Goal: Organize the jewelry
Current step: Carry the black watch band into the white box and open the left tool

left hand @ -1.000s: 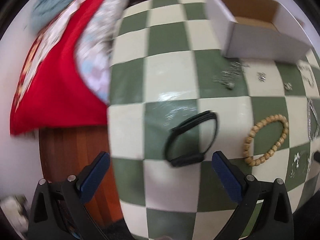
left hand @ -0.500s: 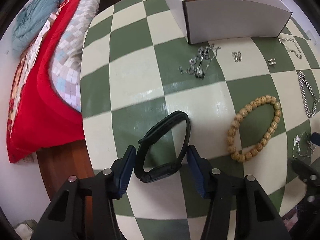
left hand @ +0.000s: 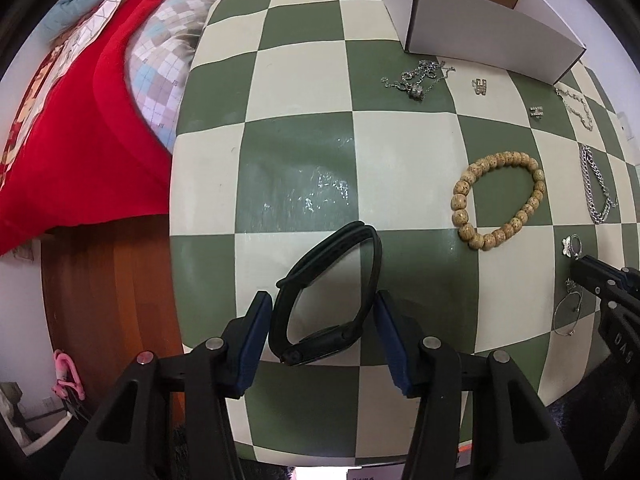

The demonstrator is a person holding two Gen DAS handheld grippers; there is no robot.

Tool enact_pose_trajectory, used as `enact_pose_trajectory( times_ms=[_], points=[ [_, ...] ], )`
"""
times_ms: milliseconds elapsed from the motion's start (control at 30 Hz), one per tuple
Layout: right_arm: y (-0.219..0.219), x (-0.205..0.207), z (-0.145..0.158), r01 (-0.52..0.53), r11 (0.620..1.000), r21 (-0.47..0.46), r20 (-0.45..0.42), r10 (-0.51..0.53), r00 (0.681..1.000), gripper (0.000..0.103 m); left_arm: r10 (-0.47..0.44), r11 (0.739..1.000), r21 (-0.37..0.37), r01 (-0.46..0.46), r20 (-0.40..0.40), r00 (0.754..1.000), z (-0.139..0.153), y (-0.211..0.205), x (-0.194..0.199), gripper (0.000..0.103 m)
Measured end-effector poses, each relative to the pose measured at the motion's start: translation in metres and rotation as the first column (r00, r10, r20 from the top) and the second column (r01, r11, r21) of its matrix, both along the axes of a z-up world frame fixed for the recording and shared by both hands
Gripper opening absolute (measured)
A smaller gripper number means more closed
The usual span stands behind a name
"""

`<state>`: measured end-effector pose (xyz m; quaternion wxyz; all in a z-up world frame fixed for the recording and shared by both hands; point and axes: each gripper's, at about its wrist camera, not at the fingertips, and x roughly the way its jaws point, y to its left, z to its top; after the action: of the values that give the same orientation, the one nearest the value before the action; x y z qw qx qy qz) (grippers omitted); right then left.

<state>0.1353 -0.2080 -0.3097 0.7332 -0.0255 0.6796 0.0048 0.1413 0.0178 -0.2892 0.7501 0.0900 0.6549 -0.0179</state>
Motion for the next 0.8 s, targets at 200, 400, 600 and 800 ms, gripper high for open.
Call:
enact_pose_trajectory(
  times_ms=[200, 400, 600, 800],
  points=[
    [-0.037, -0.005, 0.019, 0.163, 0.980, 0.117, 0.011, -0.166, 0.986, 0.005, 0.030, 0.999, -0.015, -0.029, 0.019, 0.999, 0.003, 0.002, -0.001, 0.049],
    [-0.078, -0.019, 0.062, 0.235, 0.944, 0.231, 0.068, -0.257, 0.964, 0.005, 0.032, 0.999, -0.044, -0.029, 0.057, 0.998, 0.025, -0.010, -0.004, 0.049],
    [-0.071, 0.000, 0.103, 0.213, 0.930, 0.298, 0.155, -0.267, 0.951, 0.005, 0.046, 0.995, -0.089, -0.037, 0.099, 0.994, 0.058, -0.029, -0.003, 0.049],
    [-0.062, 0.017, 0.143, 0.166, 0.923, 0.347, 0.228, -0.255, 0.940, 0.005, 0.038, 0.991, -0.135, -0.018, 0.148, 0.988, 0.099, -0.054, 0.007, 0.049]
  ],
)
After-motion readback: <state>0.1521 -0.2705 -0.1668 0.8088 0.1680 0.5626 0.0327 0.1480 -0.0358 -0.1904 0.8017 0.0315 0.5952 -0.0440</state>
